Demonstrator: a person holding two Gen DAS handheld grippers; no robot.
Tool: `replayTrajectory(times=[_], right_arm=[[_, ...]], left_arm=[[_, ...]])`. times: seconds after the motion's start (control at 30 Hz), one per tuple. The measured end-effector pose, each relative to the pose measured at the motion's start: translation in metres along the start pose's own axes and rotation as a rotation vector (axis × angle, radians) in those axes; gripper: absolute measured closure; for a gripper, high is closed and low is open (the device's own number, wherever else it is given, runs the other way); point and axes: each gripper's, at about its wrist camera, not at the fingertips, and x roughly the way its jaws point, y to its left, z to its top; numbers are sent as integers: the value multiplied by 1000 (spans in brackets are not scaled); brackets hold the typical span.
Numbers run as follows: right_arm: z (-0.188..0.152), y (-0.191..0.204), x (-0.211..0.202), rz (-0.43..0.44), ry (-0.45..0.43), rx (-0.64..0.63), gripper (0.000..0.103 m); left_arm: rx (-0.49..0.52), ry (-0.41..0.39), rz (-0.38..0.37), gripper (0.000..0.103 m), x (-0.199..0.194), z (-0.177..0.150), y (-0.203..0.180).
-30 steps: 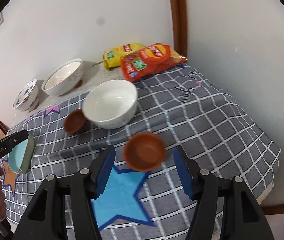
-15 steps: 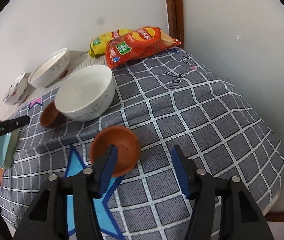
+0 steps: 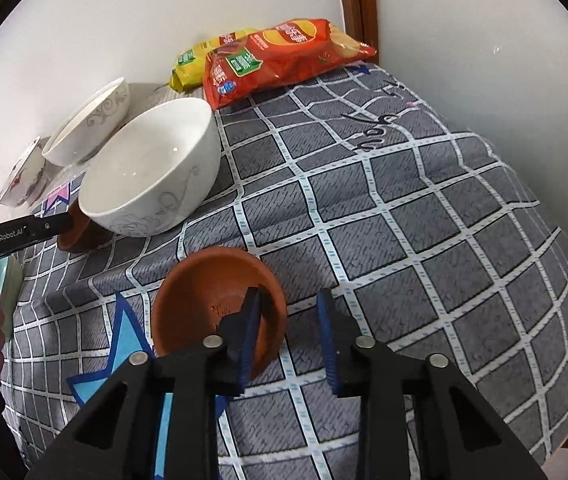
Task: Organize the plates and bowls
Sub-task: 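Move the right gripper to a small brown clay bowl while the left gripper approaches another, then close the right gripper on one brown clay bowl while the left gripper grasps another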
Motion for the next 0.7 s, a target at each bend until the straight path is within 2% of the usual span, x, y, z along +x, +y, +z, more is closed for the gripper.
replayTrajectory(times=[0.13,0.2,0.37,0.5,0.7], right_arm=[[2,3,3,8,-7,-9,81],[2,6,3,10,-10,-23,88],[0,8,1,11,-25,-16,89],[0,10,-4,11,-41,-12,94],[-1,16,-14,10,-61,15,94]], left_arm=[[6,14,-22,69,6,2,0],[8,22,-29,73,10,3,0],[13,49,-54,89,17,1,-1],[33,38,-59,92,15,0,-4],[47,15,-75,96,-1,-1,-1]])
